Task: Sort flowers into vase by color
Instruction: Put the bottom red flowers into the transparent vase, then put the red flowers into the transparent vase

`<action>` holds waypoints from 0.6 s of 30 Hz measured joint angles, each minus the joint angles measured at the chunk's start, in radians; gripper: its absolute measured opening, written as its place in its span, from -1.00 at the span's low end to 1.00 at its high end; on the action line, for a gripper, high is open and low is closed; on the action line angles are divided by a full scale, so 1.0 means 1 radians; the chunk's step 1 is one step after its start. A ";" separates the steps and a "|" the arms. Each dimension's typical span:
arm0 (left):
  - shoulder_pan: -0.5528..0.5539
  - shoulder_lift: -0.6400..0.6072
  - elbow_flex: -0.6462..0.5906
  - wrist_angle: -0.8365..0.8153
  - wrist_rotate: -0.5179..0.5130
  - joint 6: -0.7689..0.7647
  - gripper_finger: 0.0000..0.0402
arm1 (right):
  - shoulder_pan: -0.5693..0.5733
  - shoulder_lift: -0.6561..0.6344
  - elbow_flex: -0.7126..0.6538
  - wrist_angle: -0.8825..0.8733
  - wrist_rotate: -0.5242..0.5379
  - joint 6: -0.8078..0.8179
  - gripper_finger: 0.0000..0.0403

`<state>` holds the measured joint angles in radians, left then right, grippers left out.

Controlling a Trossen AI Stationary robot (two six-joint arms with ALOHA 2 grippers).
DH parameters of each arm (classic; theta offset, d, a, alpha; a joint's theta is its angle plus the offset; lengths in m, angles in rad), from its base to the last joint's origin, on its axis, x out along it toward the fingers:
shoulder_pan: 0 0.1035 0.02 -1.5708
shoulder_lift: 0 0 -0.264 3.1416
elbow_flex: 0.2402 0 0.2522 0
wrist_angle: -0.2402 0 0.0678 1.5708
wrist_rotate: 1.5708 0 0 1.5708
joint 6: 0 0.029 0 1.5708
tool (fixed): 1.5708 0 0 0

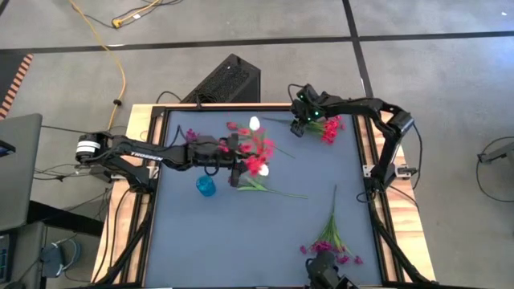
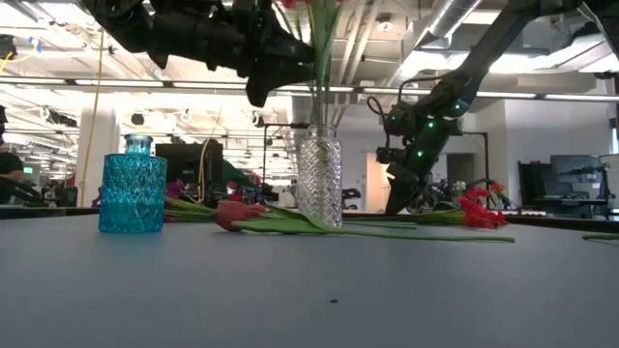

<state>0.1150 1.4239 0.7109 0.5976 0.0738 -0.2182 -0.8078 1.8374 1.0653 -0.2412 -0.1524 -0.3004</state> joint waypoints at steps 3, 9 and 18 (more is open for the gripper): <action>0.005 0.000 0.000 -0.014 0.006 0.034 -0.29 | -0.003 0.000 0.000 -0.002 0.000 -0.004 0.27; 0.045 0.001 0.000 -0.062 0.118 0.032 -0.29 | -0.007 0.000 0.000 -0.017 0.004 -0.039 0.27; 0.130 -0.058 0.113 -0.473 0.266 0.109 -0.29 | -0.016 0.000 0.000 -0.019 0.027 -0.044 0.14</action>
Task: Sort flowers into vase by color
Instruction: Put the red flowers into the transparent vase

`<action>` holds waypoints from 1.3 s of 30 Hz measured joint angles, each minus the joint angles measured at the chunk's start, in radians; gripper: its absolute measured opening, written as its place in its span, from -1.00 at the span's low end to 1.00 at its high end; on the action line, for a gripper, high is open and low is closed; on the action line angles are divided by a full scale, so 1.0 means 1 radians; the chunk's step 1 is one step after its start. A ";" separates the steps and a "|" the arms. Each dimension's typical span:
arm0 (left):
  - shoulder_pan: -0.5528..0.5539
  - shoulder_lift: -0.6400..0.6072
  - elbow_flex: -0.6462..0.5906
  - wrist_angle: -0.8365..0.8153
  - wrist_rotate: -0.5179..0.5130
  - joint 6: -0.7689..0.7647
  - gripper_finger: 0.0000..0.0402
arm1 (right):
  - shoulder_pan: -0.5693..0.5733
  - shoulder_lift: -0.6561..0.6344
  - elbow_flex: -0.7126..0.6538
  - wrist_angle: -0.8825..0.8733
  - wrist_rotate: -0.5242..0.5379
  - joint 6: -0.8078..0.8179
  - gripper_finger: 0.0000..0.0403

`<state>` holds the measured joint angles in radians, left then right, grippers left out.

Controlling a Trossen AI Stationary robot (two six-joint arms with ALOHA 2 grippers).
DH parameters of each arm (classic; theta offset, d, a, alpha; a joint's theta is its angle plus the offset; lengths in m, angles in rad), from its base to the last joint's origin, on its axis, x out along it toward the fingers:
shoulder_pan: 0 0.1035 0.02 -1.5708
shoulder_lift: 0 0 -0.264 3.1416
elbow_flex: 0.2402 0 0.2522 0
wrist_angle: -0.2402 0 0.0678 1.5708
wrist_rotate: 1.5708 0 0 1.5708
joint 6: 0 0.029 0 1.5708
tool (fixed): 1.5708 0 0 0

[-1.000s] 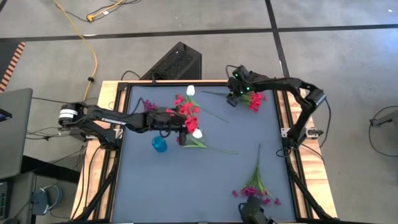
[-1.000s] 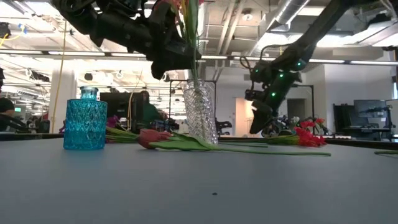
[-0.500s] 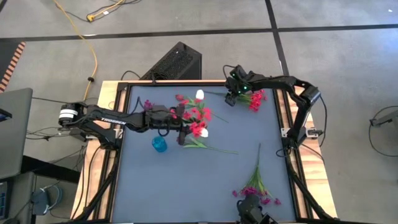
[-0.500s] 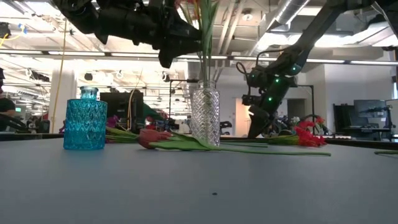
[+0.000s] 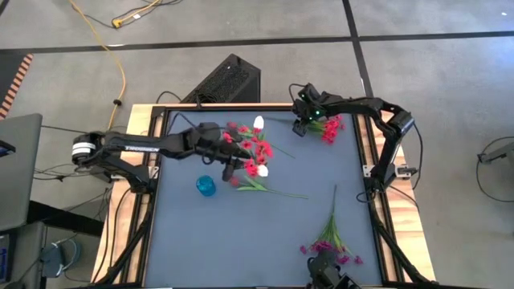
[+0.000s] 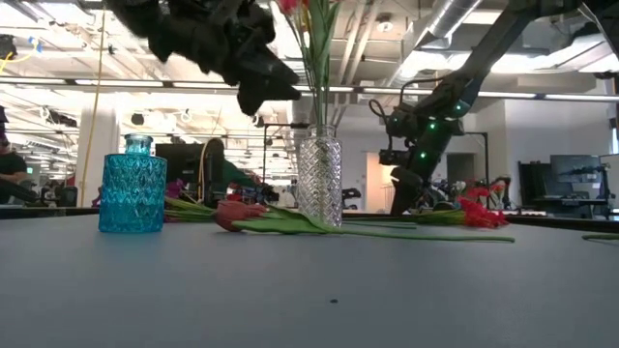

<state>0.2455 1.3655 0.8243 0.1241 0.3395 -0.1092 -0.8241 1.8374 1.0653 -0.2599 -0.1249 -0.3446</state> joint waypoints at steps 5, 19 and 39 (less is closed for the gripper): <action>0.000 -0.026 0.159 -0.438 -0.006 0.119 -0.29 | 0.003 0.016 -0.003 -0.019 -0.002 -0.002 -0.14; -0.020 -0.148 0.374 -1.153 -0.405 0.105 -0.29 | 0.053 -0.076 -0.011 -0.126 0.128 -0.023 -0.92; -0.022 -0.618 0.187 -0.632 -0.263 -0.324 -0.29 | 0.581 -0.783 -0.006 -0.077 0.416 -0.476 -0.92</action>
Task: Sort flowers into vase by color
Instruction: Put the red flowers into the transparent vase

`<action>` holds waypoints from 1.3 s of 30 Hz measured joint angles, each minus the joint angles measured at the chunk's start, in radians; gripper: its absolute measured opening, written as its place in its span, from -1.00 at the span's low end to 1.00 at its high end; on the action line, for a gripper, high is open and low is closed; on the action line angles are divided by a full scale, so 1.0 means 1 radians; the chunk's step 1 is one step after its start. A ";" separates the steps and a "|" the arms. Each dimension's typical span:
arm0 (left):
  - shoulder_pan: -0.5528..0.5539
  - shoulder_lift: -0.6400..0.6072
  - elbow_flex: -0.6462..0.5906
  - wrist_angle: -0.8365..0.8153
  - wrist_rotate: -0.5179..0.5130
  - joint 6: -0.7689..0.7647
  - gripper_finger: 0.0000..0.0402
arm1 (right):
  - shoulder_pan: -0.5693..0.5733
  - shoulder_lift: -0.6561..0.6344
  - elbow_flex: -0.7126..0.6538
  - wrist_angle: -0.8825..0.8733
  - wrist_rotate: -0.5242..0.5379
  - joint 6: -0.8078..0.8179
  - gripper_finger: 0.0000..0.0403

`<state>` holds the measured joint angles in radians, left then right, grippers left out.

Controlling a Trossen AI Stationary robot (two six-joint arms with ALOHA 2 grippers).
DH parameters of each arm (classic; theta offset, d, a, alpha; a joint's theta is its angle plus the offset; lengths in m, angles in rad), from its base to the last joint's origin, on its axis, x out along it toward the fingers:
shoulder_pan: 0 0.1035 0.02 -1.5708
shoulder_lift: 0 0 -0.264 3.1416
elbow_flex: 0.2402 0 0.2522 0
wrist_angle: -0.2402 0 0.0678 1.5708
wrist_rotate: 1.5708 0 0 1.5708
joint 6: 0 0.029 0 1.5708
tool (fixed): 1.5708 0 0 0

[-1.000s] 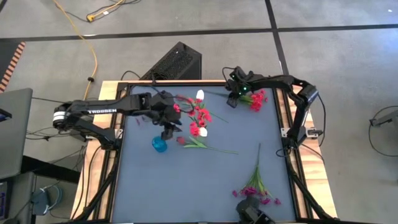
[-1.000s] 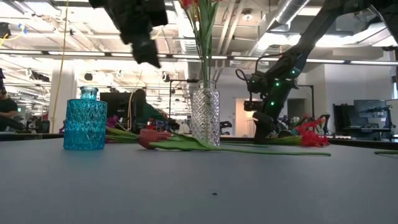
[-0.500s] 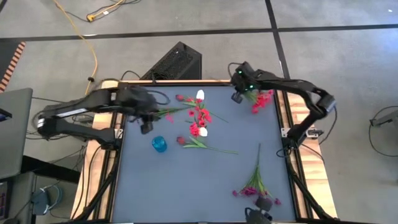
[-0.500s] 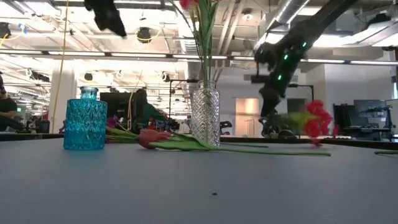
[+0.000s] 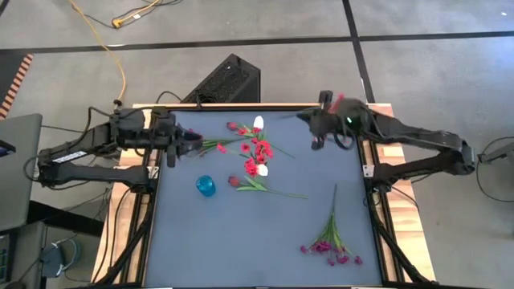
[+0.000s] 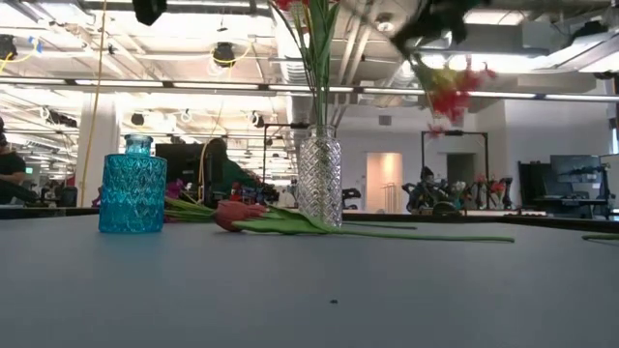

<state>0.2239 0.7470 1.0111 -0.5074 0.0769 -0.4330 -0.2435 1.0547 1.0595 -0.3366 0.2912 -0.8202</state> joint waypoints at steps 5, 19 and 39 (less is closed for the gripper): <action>0.000 0.067 0.027 0.099 0.030 -0.070 -0.29 | 0.260 -0.014 0.000 0.213 0.323 -0.380 -0.92; -0.089 0.034 0.069 -0.023 0.086 -0.058 -0.44 | 0.699 0.064 0.002 0.393 0.666 -0.685 -0.90; -0.685 0.379 -0.457 0.777 -0.234 -0.286 -0.51 | 0.955 0.483 0.001 -0.222 0.727 0.273 -0.90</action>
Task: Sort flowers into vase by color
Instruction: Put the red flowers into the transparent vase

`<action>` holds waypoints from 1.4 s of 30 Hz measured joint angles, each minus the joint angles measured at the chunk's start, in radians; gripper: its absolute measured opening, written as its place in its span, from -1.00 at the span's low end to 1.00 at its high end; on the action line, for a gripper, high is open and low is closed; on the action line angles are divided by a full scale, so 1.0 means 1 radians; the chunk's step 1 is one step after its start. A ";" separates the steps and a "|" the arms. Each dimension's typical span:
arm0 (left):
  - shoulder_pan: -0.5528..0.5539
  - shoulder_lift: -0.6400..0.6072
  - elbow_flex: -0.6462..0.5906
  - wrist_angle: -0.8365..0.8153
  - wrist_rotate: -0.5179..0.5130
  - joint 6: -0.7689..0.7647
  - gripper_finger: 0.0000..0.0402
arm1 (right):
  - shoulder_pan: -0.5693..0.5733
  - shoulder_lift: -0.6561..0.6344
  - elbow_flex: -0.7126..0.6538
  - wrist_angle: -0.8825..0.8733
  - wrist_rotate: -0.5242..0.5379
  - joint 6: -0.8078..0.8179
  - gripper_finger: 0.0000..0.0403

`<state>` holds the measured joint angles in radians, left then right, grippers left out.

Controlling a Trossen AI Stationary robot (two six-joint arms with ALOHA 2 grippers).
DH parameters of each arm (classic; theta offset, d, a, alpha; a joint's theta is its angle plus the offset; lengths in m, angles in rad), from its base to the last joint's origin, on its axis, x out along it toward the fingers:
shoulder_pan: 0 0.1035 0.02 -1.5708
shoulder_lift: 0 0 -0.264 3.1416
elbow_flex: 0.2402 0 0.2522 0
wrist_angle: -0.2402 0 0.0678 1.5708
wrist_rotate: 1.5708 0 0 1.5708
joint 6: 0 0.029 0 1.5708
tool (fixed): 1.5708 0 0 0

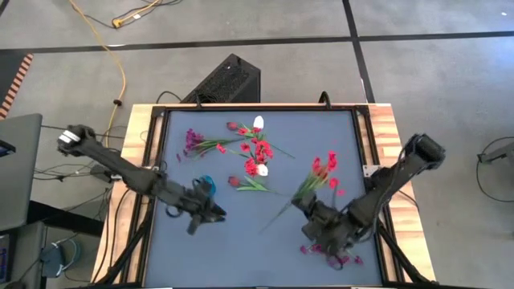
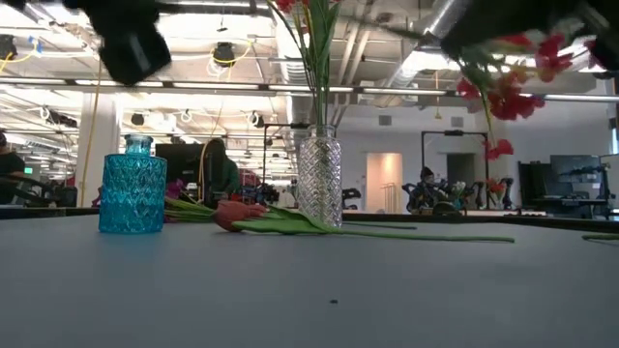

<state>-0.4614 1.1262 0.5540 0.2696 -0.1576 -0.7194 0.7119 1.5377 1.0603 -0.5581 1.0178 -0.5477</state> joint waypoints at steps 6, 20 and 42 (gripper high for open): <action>0.004 0.288 -0.008 0.267 -0.089 -0.142 -0.51 | -0.001 0.156 0.000 0.046 0.003 0.017 -0.90; 0.080 0.633 0.103 0.532 0.042 -0.242 -0.51 | -0.041 0.262 0.001 0.412 0.006 -0.326 -0.90; 0.125 0.650 0.201 0.386 0.153 -0.140 -0.52 | -0.080 0.261 0.001 0.544 0.033 -0.508 -0.90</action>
<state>-0.3363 1.7763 0.7555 0.6557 -0.0048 -0.8589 0.6319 1.7985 1.0611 -0.0143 1.0508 -1.0554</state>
